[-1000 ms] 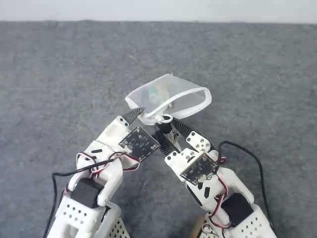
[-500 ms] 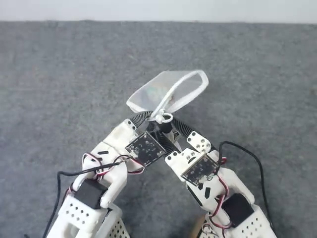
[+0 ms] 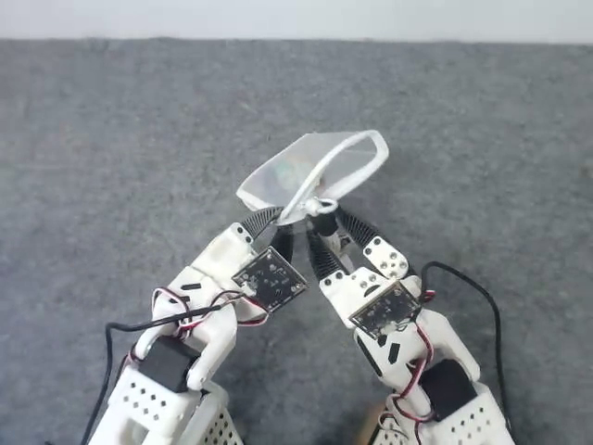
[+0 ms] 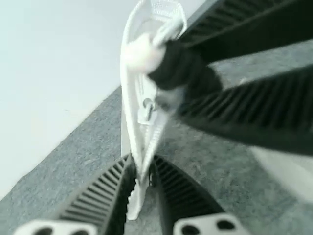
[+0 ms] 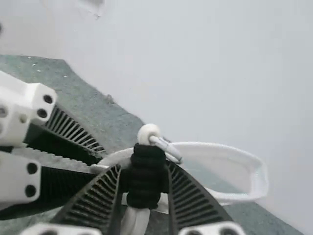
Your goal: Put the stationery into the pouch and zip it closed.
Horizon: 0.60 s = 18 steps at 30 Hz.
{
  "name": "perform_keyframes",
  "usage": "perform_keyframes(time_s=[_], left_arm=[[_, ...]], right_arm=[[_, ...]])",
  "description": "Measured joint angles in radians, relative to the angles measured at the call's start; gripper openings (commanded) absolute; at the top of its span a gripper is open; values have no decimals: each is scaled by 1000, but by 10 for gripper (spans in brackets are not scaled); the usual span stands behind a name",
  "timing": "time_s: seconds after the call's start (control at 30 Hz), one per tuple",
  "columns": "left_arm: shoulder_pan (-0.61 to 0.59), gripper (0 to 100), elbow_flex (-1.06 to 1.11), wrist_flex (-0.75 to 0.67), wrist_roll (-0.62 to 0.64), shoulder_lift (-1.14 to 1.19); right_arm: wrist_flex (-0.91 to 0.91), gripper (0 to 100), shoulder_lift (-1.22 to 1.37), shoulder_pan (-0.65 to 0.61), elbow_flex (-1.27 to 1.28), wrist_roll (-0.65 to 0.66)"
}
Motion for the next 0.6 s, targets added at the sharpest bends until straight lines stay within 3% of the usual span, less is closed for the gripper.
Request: perform_keyframes(time_s=[0.43, 0.6], left_arm=[[-26, 9, 0, -15, 34, 0], [-26, 9, 0, -15, 37, 0]], right_arm=[[-6, 6, 3, 20, -2, 0], [-44, 6, 143, 64, -52, 0]])
